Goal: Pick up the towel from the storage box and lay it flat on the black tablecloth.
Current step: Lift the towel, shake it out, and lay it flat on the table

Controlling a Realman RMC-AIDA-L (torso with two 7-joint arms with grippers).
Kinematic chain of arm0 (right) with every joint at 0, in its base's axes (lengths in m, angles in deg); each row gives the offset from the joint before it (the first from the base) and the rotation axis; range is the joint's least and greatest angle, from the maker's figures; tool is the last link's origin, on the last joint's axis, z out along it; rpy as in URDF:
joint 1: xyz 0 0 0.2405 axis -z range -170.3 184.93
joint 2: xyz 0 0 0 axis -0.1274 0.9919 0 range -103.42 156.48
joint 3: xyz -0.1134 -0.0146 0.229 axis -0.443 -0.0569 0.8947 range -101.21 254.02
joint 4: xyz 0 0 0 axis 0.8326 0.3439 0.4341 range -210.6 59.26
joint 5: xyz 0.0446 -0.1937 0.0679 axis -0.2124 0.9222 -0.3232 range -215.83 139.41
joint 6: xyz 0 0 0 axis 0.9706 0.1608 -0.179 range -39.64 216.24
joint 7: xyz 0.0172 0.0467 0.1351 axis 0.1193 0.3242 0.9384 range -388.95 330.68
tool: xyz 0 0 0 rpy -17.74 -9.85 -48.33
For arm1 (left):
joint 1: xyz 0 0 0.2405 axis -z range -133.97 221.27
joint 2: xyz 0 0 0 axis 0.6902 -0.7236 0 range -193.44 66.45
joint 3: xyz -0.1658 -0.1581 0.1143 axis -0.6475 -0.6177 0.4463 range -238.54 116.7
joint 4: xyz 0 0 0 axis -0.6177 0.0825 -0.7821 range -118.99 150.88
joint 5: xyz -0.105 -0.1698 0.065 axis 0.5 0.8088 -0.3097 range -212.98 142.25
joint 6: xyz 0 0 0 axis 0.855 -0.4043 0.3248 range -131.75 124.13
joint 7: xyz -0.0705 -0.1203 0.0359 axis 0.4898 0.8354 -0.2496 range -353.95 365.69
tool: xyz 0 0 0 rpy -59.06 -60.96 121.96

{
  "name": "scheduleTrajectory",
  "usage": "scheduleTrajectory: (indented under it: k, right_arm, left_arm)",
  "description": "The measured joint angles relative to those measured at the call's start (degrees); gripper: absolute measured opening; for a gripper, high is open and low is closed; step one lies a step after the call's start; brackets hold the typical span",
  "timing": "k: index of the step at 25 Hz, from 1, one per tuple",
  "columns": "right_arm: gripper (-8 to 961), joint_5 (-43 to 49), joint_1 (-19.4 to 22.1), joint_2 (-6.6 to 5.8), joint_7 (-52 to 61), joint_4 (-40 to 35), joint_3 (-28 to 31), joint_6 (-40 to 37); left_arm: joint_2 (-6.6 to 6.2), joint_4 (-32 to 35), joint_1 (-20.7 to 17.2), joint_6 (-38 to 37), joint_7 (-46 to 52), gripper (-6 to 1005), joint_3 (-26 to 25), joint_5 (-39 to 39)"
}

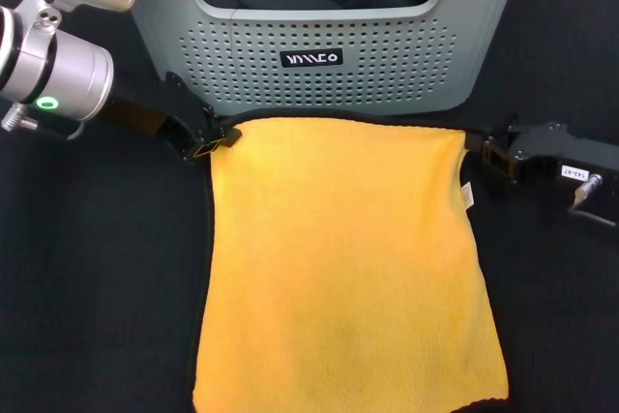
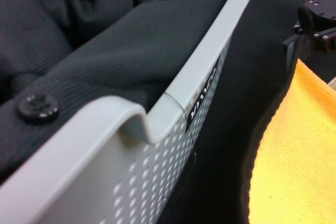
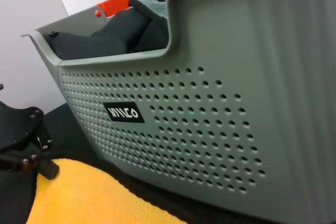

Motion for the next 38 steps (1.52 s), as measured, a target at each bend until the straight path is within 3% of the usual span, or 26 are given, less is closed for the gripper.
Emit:
scheduleTrajectory:
  k: [15, 38]
  right_arm:
    - [136, -0.2, 0.0, 0.05, -1.0, 0.1, 0.1, -1.5]
    - [142, -0.5, -0.6, 0.27, -1.9, 0.8, -0.2, -2.0]
  left_arm:
    - [1.09, -1.9, -0.3, 4.0, -0.2, 15, 0.1, -0.8]
    - [1.09, -3.8, 0.0, 5.1, -0.6, 49, 1.5, -0.9]
